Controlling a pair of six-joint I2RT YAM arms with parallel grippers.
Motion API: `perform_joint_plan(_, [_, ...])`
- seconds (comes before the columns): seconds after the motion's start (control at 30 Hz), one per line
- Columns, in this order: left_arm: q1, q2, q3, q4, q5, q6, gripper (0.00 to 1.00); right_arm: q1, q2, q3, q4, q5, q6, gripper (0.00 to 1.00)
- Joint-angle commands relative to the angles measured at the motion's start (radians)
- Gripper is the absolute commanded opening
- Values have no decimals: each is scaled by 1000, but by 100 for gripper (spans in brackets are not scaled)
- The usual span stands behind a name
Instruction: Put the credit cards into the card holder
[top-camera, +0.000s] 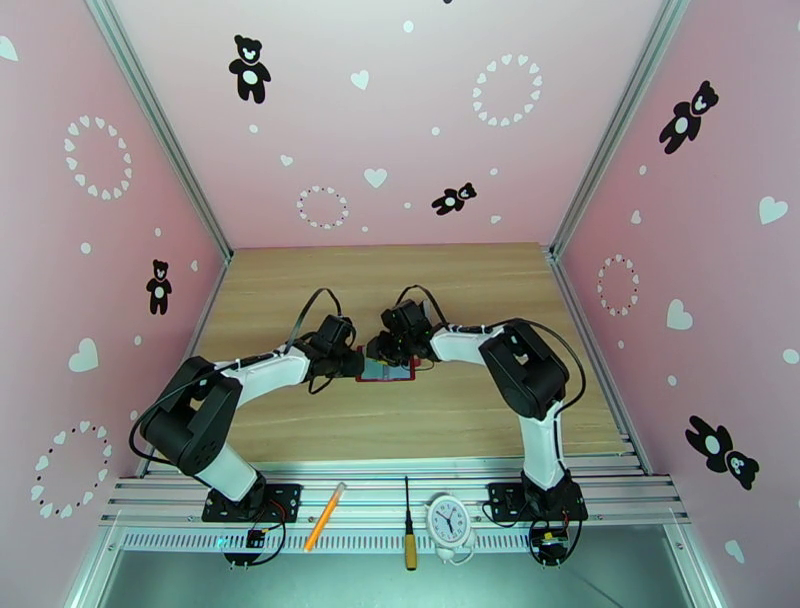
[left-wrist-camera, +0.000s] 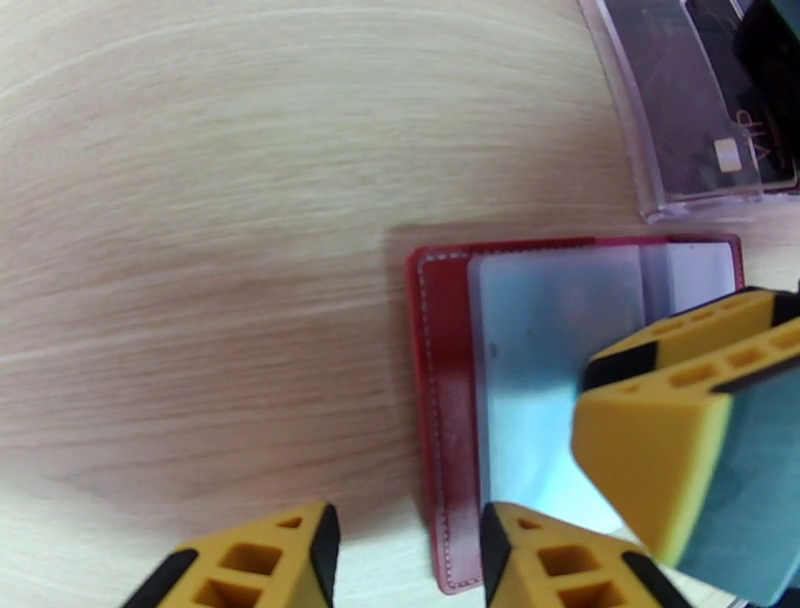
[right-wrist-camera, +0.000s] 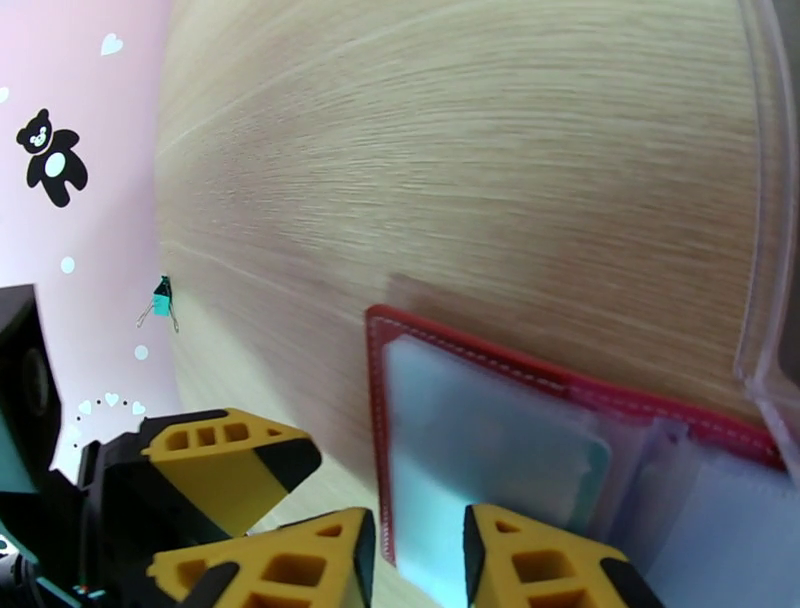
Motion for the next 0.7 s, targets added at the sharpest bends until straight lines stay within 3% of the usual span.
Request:
perform_joint_plan(0.0, [12,16,11,17,18,7,45,6,16,-1,25,-18,-2,32])
perform_joint_plan(0.2, [24,29,61,3,21,-3,45,-4,-65,15,-3,-20,-29,39])
perform_joint_plan(0.67, [46,186,350,-6,74,-29,48,-111,-248,139,-384,133,-291,44])
